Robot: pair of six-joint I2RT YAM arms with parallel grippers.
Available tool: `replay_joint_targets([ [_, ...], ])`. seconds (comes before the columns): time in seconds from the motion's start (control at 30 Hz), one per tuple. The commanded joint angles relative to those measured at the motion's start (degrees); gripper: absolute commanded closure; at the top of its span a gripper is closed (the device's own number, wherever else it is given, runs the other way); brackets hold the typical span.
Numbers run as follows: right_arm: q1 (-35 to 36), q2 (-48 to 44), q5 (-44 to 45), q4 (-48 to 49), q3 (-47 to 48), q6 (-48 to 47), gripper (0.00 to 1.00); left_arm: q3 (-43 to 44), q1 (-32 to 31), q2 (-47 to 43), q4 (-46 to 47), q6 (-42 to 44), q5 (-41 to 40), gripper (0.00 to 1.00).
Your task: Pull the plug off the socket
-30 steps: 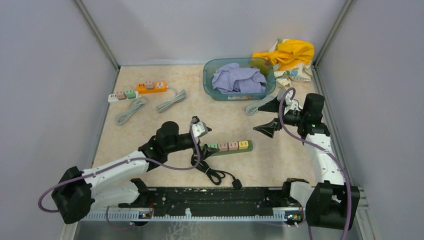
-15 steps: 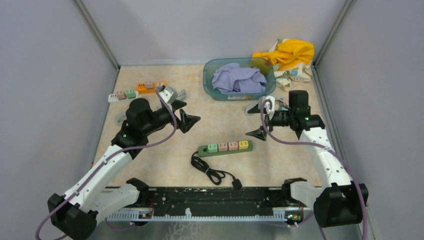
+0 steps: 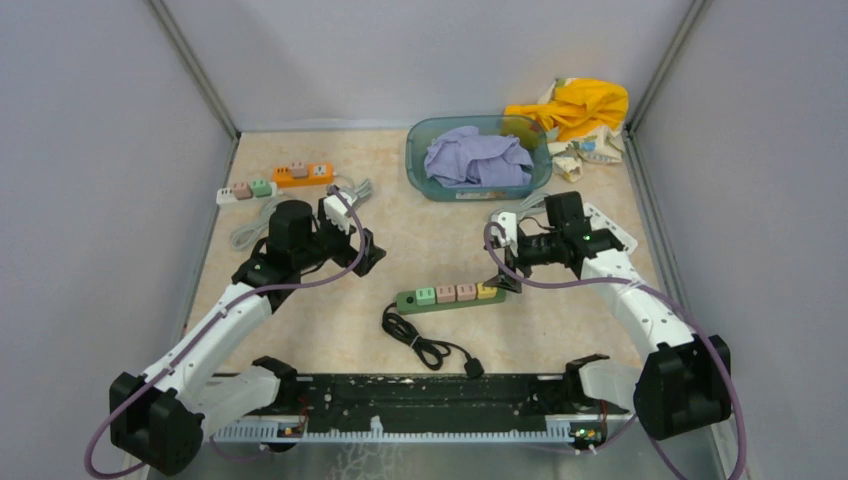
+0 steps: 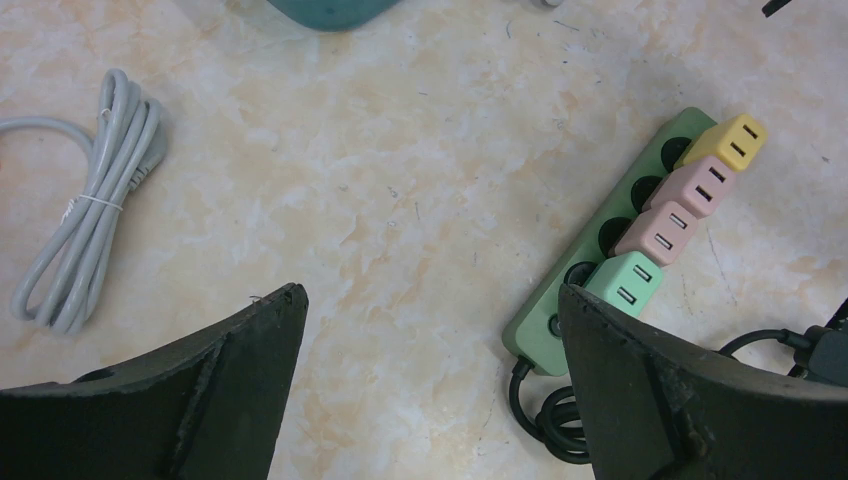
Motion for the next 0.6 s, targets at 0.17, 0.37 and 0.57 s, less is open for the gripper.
replay_joint_targets([
  [0.17, 7.53, 2.95, 11.24, 4.22, -2.64, -3.07, 0.22, -0.49, 0.43, -0.15, -0.99, 2.65, -1.07, 0.0],
  [0.37, 8.41, 4.35, 14.12, -0.33, -3.26, -11.16, 0.28, -0.73, 0.42, -0.19, -0.82, 2.67, -0.78, 0.0],
  [0.57, 9.55, 4.67, 15.45, -0.42, -5.31, -14.9, 0.31, -0.82, 0.41, 0.16, -0.74, 2.63, -0.07, 0.0],
])
